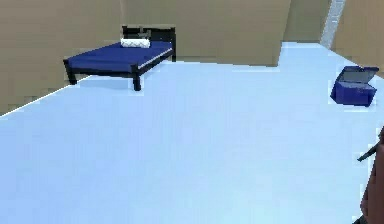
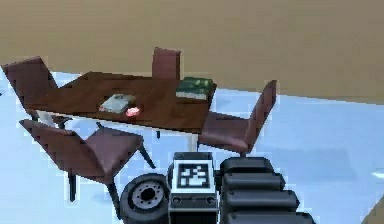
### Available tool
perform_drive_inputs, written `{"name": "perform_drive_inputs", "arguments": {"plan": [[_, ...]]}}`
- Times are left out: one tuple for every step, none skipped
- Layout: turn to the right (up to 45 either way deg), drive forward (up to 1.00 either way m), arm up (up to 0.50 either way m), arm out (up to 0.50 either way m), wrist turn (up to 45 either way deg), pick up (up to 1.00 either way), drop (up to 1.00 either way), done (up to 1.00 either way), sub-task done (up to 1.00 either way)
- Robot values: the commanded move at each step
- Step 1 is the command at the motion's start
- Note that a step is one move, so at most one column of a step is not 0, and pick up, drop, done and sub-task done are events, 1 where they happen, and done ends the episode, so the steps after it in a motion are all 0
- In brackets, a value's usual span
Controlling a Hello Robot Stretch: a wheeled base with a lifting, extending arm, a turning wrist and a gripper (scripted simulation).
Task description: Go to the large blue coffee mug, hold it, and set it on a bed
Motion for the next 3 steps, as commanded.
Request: {"name": "perform_drive_inputs", "arguments": {"plan": [[0.0,1.0,0.0,0.0,0.0,0.0,0.0,0.0,0.0],[0.0,1.0,0.0,0.0,0.0,0.0,0.0,0.0,0.0],[0.0,1.0,0.0,0.0,0.0,0.0,0.0,0.0,0.0]]}}
